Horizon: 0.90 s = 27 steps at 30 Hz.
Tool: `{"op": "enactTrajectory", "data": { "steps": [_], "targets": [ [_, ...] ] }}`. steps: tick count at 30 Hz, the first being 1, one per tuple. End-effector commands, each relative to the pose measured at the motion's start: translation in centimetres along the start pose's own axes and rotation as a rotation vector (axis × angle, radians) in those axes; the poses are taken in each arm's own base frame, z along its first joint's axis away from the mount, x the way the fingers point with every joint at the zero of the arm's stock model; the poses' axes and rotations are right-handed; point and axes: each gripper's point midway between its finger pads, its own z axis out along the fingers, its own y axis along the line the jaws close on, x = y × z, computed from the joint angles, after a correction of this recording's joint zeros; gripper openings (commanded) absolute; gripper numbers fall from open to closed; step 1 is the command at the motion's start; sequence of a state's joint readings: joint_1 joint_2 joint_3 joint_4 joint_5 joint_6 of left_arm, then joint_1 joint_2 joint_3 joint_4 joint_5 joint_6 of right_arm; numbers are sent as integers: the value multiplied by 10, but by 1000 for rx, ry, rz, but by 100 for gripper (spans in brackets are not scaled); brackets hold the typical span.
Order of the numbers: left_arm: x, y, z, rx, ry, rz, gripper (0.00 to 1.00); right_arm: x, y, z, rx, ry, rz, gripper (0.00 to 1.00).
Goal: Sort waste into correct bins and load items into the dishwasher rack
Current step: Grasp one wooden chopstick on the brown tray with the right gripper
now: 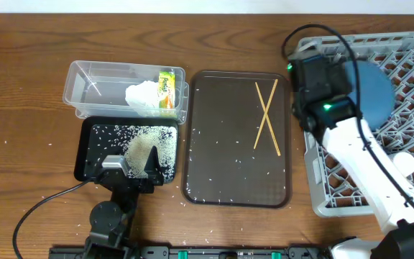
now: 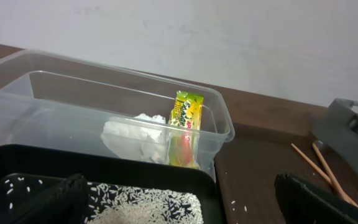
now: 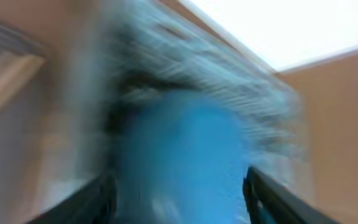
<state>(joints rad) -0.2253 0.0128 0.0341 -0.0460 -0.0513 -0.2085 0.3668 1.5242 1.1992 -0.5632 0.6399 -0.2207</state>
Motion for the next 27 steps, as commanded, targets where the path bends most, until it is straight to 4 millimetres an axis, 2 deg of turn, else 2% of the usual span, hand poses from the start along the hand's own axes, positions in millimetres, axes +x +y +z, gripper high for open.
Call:
{"op": "enactTrajectory", "data": {
  "steps": [1,4,6,10,15,18,21,27],
  "targets": [
    [17,5,2,-11,40,10,98,-9,85,-18,-482,24,348,62],
    [17,4,2,-11,40,10,98,-9,123,-35,-714,99,458,55],
    [17,4,2,-11,40,10,98,-1,139,-37,-770,173,505,52],
    [17,5,2,-11,40,10,98,30,157,-12,-699,326,521,47],
    [17,5,2,-11,40,10,98,57,186,22,-652,455,538,31],
    [17,4,2,-11,40,10,98,66,197,32,-643,504,563,20],
    [17,4,2,-11,40,10,98,75,203,36,-626,548,593,18],
    [17,5,2,-11,40,10,98,78,206,32,-615,577,623,10]
  ]
}}
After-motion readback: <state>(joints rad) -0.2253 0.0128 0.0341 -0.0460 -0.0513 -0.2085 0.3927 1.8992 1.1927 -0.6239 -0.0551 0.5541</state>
